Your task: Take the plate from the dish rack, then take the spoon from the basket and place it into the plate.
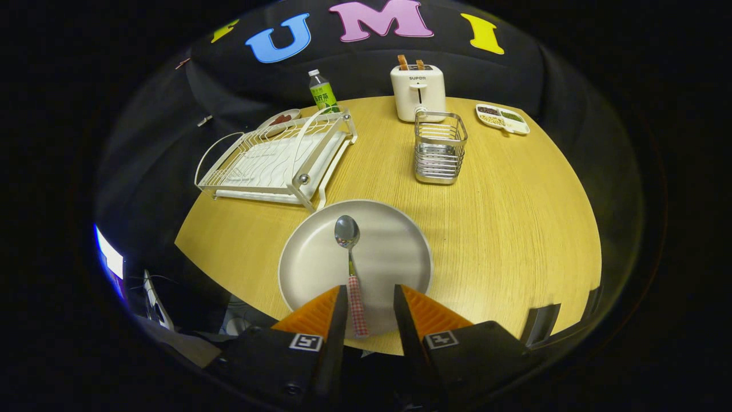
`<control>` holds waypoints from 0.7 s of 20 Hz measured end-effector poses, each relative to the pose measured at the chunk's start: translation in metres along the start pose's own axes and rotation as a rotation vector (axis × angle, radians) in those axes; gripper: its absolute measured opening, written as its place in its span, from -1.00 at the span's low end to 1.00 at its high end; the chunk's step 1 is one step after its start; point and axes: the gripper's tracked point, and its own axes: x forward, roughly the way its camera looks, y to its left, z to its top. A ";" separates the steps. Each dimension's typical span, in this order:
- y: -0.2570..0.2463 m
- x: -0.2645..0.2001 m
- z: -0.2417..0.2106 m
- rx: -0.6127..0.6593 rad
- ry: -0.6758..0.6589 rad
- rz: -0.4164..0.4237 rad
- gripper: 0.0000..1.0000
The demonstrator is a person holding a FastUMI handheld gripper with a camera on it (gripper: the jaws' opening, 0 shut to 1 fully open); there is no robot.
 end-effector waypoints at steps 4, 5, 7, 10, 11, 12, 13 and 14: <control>-0.005 -0.001 0.010 -0.007 -0.018 -0.028 0.82; -0.007 -0.003 0.017 -0.016 -0.031 -0.038 0.89; -0.010 -0.013 0.040 -0.048 -0.084 -0.063 0.97; -0.015 -0.039 0.095 -0.110 -0.216 -0.101 0.98; -0.017 -0.050 0.117 -0.128 -0.264 -0.114 0.98; -0.018 -0.062 0.141 -0.150 -0.319 -0.128 0.98; -0.019 -0.076 0.163 -0.179 -0.372 -0.140 0.98; -0.021 -0.091 0.182 -0.209 -0.420 -0.151 0.98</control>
